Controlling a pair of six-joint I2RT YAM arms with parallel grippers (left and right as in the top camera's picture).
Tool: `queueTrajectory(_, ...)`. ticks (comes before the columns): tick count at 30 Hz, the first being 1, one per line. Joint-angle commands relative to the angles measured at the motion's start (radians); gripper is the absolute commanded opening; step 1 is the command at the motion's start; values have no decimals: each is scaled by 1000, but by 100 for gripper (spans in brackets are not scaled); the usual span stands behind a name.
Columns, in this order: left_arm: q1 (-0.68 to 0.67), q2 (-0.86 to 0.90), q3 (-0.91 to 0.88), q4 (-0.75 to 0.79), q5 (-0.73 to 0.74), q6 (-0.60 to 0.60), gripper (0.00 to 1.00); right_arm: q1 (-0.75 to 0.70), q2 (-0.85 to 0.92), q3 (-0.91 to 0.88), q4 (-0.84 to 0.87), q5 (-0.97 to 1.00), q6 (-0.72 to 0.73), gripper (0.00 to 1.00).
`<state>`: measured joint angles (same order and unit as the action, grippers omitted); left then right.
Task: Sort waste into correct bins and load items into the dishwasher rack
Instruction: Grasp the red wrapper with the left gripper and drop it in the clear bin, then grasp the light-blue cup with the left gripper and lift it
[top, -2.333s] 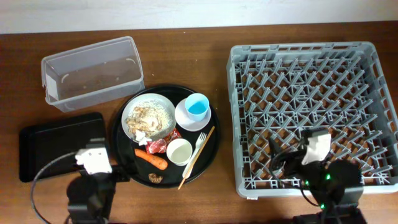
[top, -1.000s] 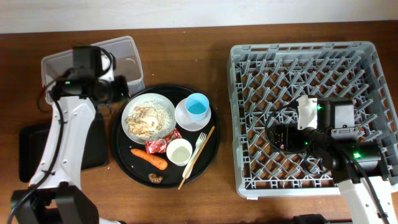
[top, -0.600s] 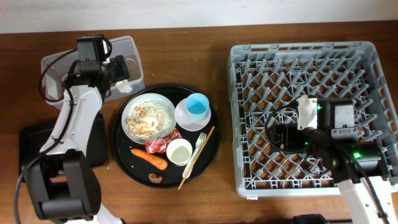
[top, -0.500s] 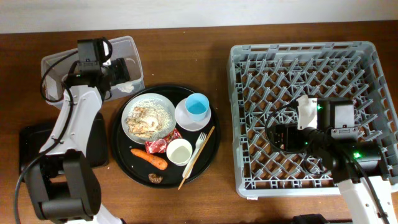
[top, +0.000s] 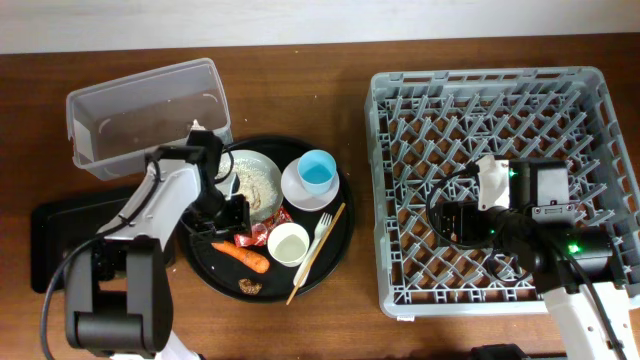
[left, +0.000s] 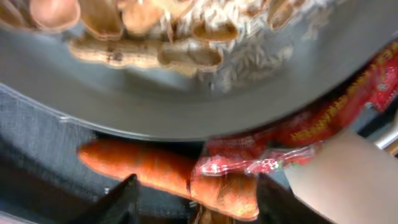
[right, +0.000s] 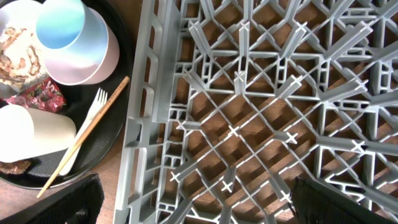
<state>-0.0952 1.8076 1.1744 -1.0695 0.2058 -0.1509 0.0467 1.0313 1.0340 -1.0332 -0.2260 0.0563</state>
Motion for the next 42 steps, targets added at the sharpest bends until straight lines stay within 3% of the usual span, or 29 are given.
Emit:
queueTrajectory(1, -3, -9, -50, 57, 27, 3, 42, 5, -4, 17, 0, 2, 5, 99)
queueTrajectory(4, -3, -9, -55, 74, 26, 3, 5, 5, -4, 17, -2, 2, 5, 99)
queueTrajectory(5, -2, -9, -54, 73, 27, 3, 0, 5, -4, 17, -3, 2, 5, 99)
queueTrajectory(11, 66, -90, 204, -120, 23, 33, 0, 5, -4, 17, -3, 2, 5, 99)
queueTrajectory(13, 98, -135, 310, -111, -11, 34, 0, 5, -4, 17, -3, 2, 5, 99)
queueTrajectory(15, 145, -148, 388, -12, -56, 33, 0, 5, -4, 17, -3, 2, 5, 99)
queueTrajectory(18, 190, -133, 397, 269, -203, 32, 0, 5, -4, 17, 0, 2, 5, 99)
queueTrajectory(21, 191, -58, 397, 398, -308, 33, 0, 5, -4, 17, 0, 2, 5, 99)
queueTrajectory(22, 191, -27, 397, 412, -309, 33, 1, 5, -4, 17, 0, 2, 5, 99)
queueTrajectory(23, 191, 1, 397, 423, -309, 33, 15, 5, -4, 17, 0, 2, 5, 99)
queueTrajectory(24, 191, 25, 397, 430, -309, 33, 43, 5, -4, 17, 0, 2, 5, 99)
queueTrajectory(25, 191, 38, 397, 436, -309, 33, 61, 5, -4, 17, 0, 2, 5, 99)
queueTrajectory(26, 191, 38, 398, 445, -309, 33, 64, 5, -4, 17, 0, 2, 4, 99)
queueTrajectory(29, 182, 9, 413, 425, -248, 34, 63, 5, -4, 17, 0, 2, 4, 99)
queueTrajectory(33, 34, -47, 412, 326, 69, 33, 64, 5, -4, 17, 0, 2, 5, 98)
queueTrajectory(36, -144, -3, 412, 257, 67, 33, 64, 5, -4, 17, 0, 2, 5, 99)
queueTrajectory(42, -300, 161, 412, 222, 60, 32, 59, 5, -4, 17, -15, 2, 4, 99)
